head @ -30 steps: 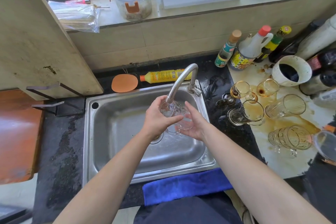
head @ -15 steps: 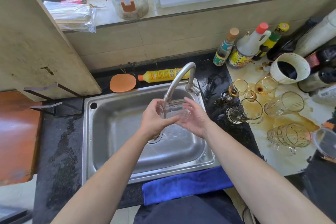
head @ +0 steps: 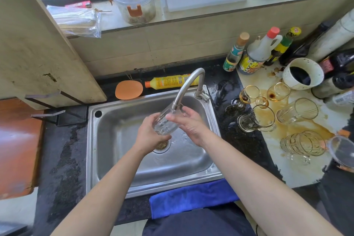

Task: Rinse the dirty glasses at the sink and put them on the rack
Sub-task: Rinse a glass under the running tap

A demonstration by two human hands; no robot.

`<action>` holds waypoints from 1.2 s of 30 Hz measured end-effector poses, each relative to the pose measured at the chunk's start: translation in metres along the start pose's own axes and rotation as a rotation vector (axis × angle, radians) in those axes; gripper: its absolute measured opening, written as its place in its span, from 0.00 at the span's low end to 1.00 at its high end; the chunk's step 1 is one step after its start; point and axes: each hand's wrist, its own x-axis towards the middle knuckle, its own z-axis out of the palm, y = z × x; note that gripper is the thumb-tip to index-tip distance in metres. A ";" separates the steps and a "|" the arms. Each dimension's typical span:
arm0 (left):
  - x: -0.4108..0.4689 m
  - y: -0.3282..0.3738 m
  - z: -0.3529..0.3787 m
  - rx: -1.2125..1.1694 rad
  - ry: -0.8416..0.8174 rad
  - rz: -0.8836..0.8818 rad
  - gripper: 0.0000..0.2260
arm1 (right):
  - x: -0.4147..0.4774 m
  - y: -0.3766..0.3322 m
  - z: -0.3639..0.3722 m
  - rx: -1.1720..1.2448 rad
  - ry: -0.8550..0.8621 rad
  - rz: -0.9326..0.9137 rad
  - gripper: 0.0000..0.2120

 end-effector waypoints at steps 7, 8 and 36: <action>-0.011 0.001 -0.010 -0.491 -0.179 -0.163 0.30 | -0.006 -0.003 0.007 -0.134 -0.032 -0.087 0.27; -0.011 0.000 -0.011 -0.641 -0.209 -0.238 0.29 | -0.006 -0.003 0.008 -0.174 -0.032 -0.101 0.30; 0.022 0.014 0.018 -0.955 -0.251 -0.414 0.21 | -0.020 -0.021 0.004 -0.859 0.095 -0.290 0.48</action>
